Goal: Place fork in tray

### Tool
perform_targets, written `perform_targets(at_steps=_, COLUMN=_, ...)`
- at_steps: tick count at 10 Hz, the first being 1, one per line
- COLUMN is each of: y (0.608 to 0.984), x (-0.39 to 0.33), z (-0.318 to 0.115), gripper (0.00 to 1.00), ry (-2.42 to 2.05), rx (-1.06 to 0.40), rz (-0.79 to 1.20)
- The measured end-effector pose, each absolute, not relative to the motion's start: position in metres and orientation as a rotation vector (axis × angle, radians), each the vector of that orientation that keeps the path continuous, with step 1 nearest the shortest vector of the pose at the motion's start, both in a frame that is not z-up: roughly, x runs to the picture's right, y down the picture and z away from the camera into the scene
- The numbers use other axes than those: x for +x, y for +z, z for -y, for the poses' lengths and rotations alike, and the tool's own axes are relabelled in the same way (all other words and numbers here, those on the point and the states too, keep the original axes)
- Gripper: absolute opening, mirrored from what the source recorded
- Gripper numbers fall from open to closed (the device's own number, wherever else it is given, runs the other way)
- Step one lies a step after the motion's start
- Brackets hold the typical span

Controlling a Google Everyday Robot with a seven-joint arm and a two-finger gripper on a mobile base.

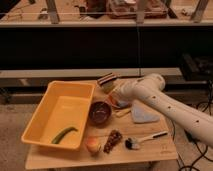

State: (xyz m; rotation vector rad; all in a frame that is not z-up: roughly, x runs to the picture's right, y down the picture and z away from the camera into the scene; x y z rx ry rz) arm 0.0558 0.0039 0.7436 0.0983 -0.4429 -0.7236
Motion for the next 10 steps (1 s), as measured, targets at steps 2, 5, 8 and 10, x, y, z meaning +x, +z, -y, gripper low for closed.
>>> perform_targets(at_steps=2, y=0.733, x=0.058, z=0.024, gripper=0.20, ry=-0.734, rx=0.129, rz=0.391)
perform_targets(at_steps=5, y=0.738, x=0.060, z=0.054, gripper=0.20, ry=-0.729, rx=0.162, rz=0.338)
perform_targets(at_steps=8, y=0.742, x=0.049, z=0.065, gripper=0.20, ry=-0.720, rx=0.192, rz=0.375)
perform_targets(at_steps=10, y=0.742, x=0.024, z=0.066, gripper=0.20, ry=-0.737, rx=0.200, rz=0.425)
